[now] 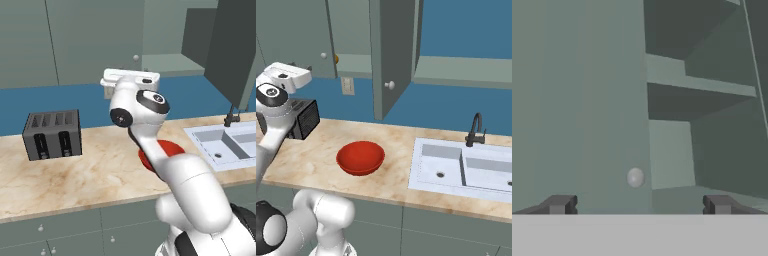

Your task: Open the cabinet. Pick the orange and mango from the cabinet and place them into the bowl. Then close the cabinet.

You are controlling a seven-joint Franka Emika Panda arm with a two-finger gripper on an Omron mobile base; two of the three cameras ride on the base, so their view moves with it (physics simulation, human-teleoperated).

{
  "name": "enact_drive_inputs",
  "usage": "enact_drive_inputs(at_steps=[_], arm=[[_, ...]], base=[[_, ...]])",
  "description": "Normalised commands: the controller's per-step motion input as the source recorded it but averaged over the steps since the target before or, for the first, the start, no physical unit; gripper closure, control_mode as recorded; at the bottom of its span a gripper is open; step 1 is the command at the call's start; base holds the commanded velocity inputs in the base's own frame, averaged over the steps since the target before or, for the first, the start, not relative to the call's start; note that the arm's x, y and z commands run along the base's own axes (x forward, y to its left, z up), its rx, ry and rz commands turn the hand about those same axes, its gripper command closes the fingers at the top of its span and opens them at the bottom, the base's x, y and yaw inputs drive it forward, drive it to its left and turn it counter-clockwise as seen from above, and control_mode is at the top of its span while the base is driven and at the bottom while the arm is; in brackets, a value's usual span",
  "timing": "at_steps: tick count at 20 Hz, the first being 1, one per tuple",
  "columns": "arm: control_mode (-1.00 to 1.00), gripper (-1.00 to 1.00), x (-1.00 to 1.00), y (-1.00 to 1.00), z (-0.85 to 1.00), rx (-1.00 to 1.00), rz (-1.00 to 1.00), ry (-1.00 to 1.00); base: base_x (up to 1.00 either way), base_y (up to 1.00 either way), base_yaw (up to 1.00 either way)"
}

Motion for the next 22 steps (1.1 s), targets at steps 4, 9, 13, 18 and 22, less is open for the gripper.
enact_drive_inputs(at_steps=[4, 9, 13, 18, 22], arm=[[-1.00, -1.00, 0.00, -0.01, 0.02, 0.00, 0.08, -0.05], [-1.00, -1.00, 0.08, -0.13, 0.08, 0.03, 0.01, 0.01], [-1.00, -1.00, 0.16, -0.19, 0.17, 0.04, 0.00, 0.00], [-1.00, -1.00, 0.35, -0.02, 0.02, 0.00, 0.00, 0.06], [-1.00, -1.00, 0.28, 0.00, 0.00, 0.00, 0.00, 0.07]], base=[[0.00, 0.00, 0.00], [0.00, 0.00, 0.00], [0.00, 0.00, 0.00], [0.00, 0.00, 0.00], [0.00, 0.00, 0.00]])
